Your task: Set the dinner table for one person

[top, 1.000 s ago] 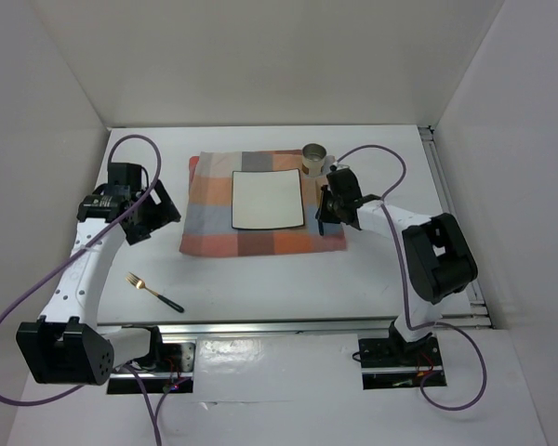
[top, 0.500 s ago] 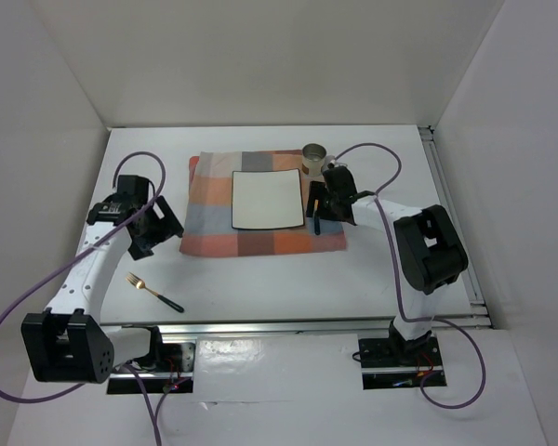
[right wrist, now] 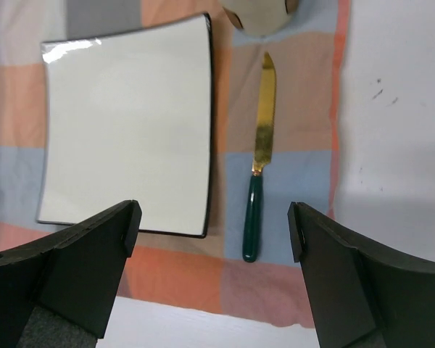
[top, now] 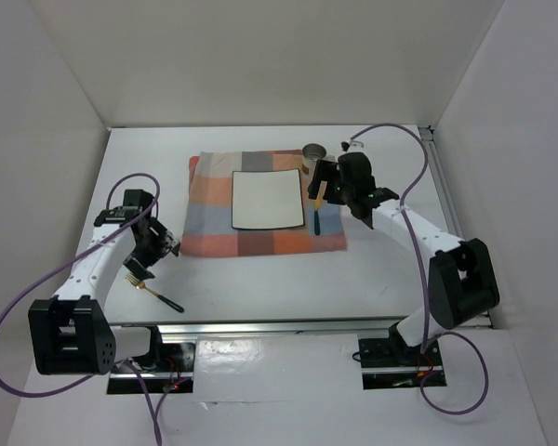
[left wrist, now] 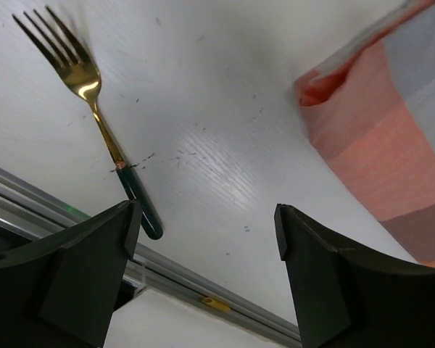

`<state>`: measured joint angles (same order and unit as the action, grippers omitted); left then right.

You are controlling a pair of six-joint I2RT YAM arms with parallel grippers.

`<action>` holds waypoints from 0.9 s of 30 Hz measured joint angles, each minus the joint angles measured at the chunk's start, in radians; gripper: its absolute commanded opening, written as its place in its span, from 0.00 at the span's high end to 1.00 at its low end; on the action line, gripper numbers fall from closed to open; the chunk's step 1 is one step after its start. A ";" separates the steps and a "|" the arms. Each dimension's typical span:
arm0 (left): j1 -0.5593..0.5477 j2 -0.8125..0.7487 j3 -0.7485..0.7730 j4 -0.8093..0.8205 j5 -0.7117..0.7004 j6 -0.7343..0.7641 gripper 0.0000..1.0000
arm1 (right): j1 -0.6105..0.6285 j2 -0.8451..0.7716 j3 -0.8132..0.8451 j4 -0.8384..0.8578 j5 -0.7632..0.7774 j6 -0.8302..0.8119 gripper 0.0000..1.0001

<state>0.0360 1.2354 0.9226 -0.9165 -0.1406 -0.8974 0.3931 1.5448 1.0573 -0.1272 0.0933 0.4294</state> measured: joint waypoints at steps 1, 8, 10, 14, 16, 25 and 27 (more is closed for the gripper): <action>0.005 0.008 -0.011 -0.002 -0.002 -0.015 0.08 | 0.000 -0.026 0.000 -0.001 0.000 0.000 0.04; 0.018 0.022 -0.154 -0.031 0.021 -0.103 0.08 | 0.000 -0.118 -0.003 -0.025 -0.023 -0.012 0.04; 0.018 0.020 -0.164 -0.040 0.026 -0.124 0.08 | 0.000 -0.120 -0.003 -0.031 -0.031 -0.018 0.04; 0.018 0.018 -0.166 -0.041 0.027 -0.154 0.09 | 0.000 -0.119 -0.003 -0.057 -0.055 -0.023 0.04; 0.018 0.018 -0.182 -0.027 0.034 -0.170 0.14 | 0.000 -0.120 -0.003 -0.063 -0.062 -0.024 0.04; 0.018 0.027 -0.249 0.007 0.044 -0.232 0.21 | 0.000 -0.124 -0.003 -0.074 -0.073 -0.043 0.04; 0.018 0.027 -0.259 0.024 0.042 -0.238 0.21 | 0.000 -0.124 -0.003 -0.076 -0.073 -0.046 0.04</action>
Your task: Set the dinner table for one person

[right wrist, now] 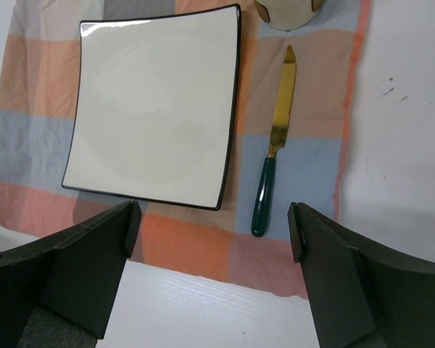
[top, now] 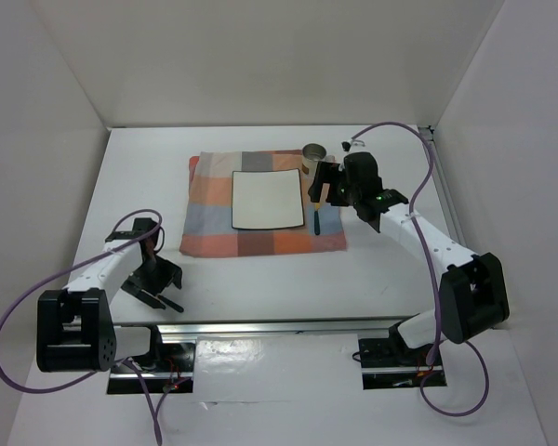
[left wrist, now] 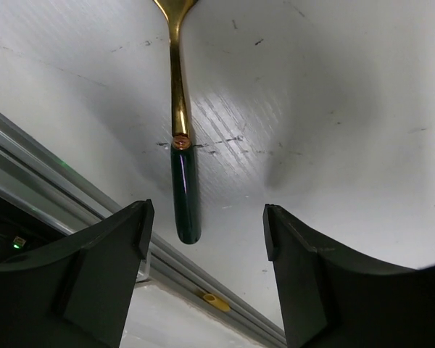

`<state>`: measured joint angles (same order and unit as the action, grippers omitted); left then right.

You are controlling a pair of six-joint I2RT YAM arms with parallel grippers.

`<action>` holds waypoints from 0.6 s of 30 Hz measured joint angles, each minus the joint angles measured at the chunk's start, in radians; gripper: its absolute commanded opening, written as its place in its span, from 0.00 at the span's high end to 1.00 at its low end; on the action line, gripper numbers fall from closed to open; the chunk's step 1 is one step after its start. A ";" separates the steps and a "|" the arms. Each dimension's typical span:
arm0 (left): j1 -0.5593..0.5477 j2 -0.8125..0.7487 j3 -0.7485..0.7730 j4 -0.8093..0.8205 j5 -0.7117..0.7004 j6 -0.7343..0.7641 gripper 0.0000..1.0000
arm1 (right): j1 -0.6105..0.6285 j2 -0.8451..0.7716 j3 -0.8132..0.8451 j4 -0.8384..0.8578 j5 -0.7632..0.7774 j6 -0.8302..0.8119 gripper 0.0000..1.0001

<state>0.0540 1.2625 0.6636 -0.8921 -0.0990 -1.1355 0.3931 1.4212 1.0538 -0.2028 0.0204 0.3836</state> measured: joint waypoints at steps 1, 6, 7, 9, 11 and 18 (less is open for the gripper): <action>0.000 0.000 -0.008 0.007 -0.001 -0.003 0.22 | 0.000 0.000 0.000 0.000 0.000 -0.001 0.04; 0.000 0.001 -0.059 0.045 -0.008 -0.023 0.25 | 0.000 0.000 -0.003 0.000 0.001 -0.005 0.04; 0.000 0.001 -0.064 0.049 0.001 -0.025 0.31 | 0.000 0.000 -0.006 0.000 0.002 -0.007 0.04; 0.000 0.001 -0.067 0.069 0.011 -0.024 0.39 | 0.000 -0.001 -0.014 -0.001 0.003 -0.007 0.04; 0.000 0.001 -0.069 0.087 0.019 -0.024 0.49 | 0.000 -0.001 -0.020 -0.006 0.005 -0.007 0.04; 0.006 -0.038 -0.091 0.090 0.027 -0.036 0.90 | 0.000 -0.004 -0.027 -0.012 0.016 -0.007 0.04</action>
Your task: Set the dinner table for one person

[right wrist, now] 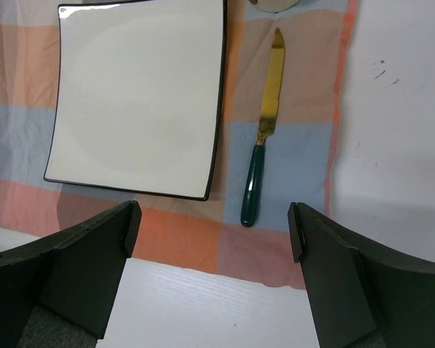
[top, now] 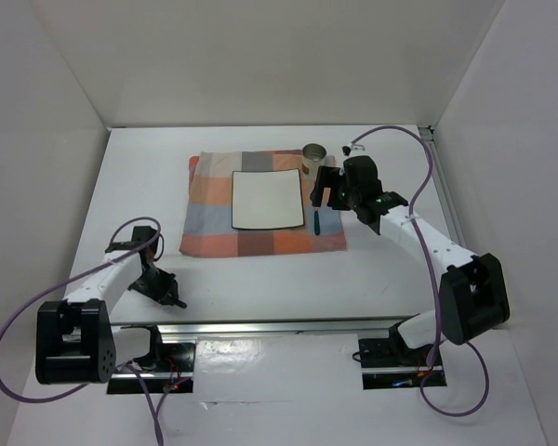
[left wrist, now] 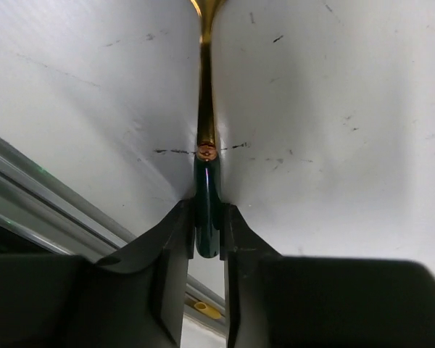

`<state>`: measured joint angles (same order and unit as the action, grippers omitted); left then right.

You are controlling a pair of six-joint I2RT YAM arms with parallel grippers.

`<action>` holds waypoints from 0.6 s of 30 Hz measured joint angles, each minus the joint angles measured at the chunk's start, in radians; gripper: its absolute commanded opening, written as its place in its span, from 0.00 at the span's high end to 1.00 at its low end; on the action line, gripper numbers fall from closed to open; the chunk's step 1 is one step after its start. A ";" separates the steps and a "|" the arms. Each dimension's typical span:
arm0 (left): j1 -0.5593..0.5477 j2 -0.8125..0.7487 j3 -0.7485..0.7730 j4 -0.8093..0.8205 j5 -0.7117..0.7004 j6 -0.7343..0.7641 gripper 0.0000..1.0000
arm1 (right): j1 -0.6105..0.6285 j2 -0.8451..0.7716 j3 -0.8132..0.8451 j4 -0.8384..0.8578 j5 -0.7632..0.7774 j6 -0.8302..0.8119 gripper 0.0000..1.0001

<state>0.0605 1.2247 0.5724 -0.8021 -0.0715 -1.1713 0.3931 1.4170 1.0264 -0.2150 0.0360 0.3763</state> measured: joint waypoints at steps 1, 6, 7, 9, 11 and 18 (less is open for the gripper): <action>0.001 -0.019 -0.005 -0.002 -0.003 -0.005 0.98 | 0.000 -0.001 0.000 -0.001 0.001 0.000 0.04; 0.002 -0.131 0.057 -0.082 -0.067 -0.004 1.00 | 0.000 -0.010 0.000 -0.014 0.002 0.000 0.04; 0.002 -0.156 0.100 -0.095 -0.085 0.014 1.00 | 0.000 -0.011 0.000 -0.016 0.003 0.000 0.04; 0.002 -0.173 0.203 -0.094 -0.110 0.082 1.00 | 0.000 -0.014 0.000 -0.019 0.004 0.000 0.04; 0.001 -0.132 0.322 -0.089 -0.119 0.168 1.00 | 0.000 -0.016 0.000 -0.021 0.006 0.000 0.04; -0.138 0.231 0.679 -0.063 -0.145 0.443 1.00 | 0.000 -0.020 0.000 -0.044 0.012 0.000 0.04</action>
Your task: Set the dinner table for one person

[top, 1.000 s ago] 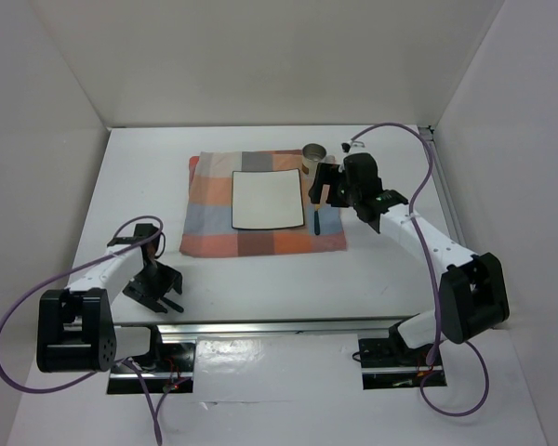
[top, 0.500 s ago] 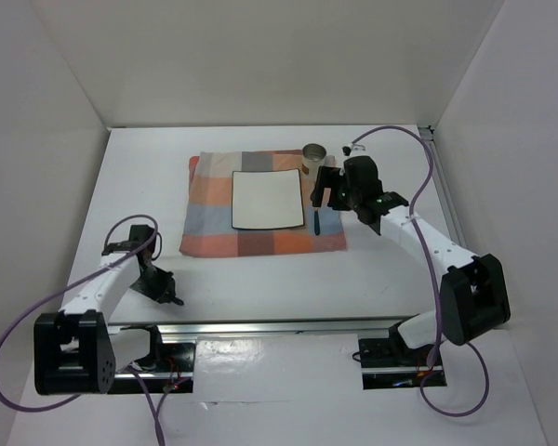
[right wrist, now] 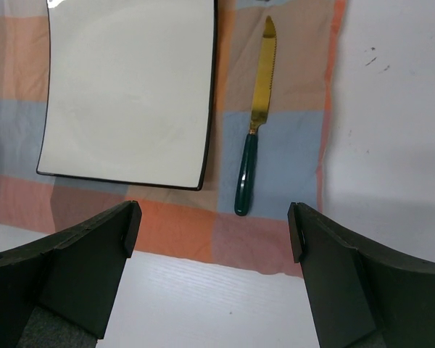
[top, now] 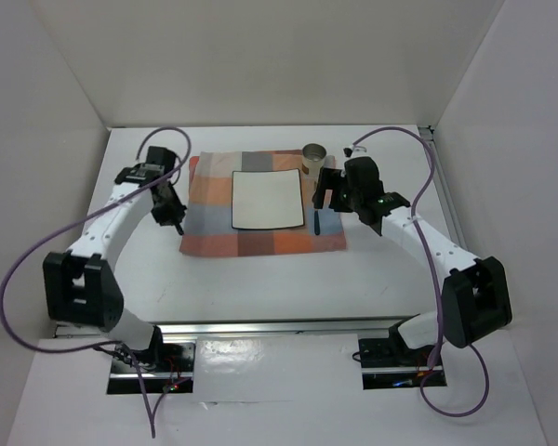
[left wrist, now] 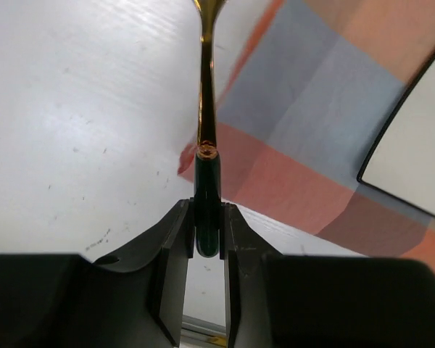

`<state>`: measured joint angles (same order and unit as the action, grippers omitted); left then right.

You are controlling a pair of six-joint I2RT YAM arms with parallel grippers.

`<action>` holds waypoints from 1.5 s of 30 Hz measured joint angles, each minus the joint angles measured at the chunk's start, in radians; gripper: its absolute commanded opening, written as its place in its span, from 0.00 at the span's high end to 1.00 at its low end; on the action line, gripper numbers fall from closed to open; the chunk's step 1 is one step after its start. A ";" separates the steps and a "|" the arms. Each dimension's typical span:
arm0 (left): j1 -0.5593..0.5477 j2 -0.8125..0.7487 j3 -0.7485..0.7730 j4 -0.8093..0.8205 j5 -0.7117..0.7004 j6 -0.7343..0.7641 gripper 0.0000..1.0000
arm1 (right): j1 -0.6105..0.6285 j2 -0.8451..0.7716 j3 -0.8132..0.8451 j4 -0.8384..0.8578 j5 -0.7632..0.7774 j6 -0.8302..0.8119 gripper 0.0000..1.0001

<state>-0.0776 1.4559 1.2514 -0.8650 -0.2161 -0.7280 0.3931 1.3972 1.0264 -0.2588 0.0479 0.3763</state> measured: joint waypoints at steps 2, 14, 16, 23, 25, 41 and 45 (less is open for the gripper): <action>-0.060 0.098 0.060 -0.003 -0.018 0.054 1.00 | 0.000 -0.005 0.000 -0.012 0.004 0.000 0.04; -0.211 0.519 0.382 -0.018 -0.032 0.275 1.00 | -0.003 -0.041 -0.001 -0.063 0.033 0.000 0.04; -0.210 0.558 0.395 -0.024 -0.025 0.289 1.00 | -0.006 -0.048 -0.001 -0.071 0.043 0.000 0.04; -0.209 0.632 0.423 -0.031 -0.004 0.321 1.00 | -0.012 -0.067 -0.003 -0.076 0.060 0.000 0.04; -0.209 0.642 0.425 -0.031 0.004 0.333 1.00 | -0.016 -0.067 -0.004 -0.080 0.065 0.000 0.04; -0.209 0.702 0.438 -0.043 0.023 0.332 0.69 | -0.017 -0.067 -0.004 -0.095 0.069 0.000 0.04; -0.209 0.702 0.438 -0.046 0.023 0.331 0.60 | -0.017 -0.067 -0.004 -0.100 0.069 0.000 0.04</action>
<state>-0.2867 2.1582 1.6890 -0.9112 -0.1932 -0.3973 0.3759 1.3304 1.0225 -0.3592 0.1169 0.3759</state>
